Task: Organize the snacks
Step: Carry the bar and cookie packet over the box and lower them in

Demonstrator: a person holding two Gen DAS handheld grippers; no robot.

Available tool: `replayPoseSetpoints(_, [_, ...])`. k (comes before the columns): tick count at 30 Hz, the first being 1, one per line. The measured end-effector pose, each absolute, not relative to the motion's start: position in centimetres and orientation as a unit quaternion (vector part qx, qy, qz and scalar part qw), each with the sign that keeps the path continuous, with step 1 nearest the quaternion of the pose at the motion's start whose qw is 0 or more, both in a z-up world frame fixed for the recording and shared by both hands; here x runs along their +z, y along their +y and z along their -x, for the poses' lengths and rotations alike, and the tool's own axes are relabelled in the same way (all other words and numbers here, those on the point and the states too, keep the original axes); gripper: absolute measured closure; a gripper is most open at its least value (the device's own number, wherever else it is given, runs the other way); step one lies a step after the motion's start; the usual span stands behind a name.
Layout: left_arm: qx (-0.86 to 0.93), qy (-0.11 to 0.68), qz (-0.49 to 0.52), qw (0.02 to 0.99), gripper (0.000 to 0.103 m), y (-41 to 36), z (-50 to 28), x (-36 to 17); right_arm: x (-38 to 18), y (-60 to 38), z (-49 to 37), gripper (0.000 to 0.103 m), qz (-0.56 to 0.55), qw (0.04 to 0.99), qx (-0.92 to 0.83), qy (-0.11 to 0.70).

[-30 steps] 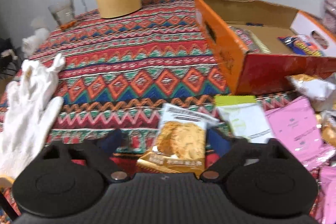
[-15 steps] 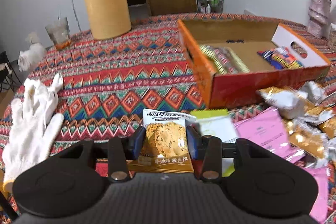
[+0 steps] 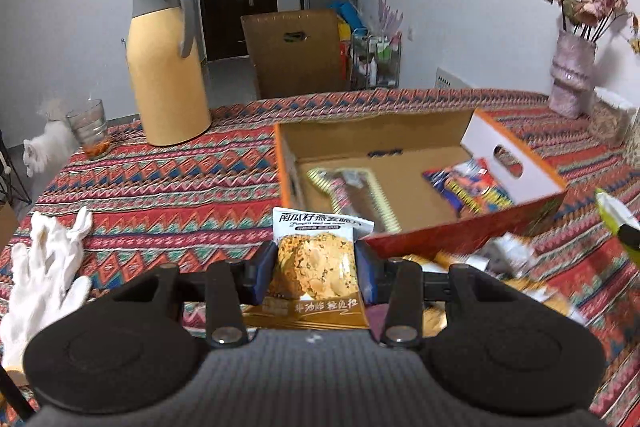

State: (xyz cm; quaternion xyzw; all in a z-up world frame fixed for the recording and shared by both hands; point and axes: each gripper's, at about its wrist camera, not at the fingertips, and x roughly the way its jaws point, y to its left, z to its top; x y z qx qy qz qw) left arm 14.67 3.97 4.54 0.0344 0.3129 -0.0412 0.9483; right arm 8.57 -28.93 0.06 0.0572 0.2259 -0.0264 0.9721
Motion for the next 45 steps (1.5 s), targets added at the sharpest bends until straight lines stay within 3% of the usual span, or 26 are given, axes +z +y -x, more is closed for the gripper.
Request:
replayPoseSetpoints(21, [0.002,0.302,0.002,0.953,0.06,-1.2,-21.3,4.8,3.1,-25.0,-19.9,0.067,-0.039,0.975,0.06,0.212])
replayPoseSetpoints(45, [-0.023,0.329,0.04,0.943,0.058,-0.4,-25.3,0.2,-1.2,-23.1,-24.9,0.064,-0.021,0.968,0.056,0.243])
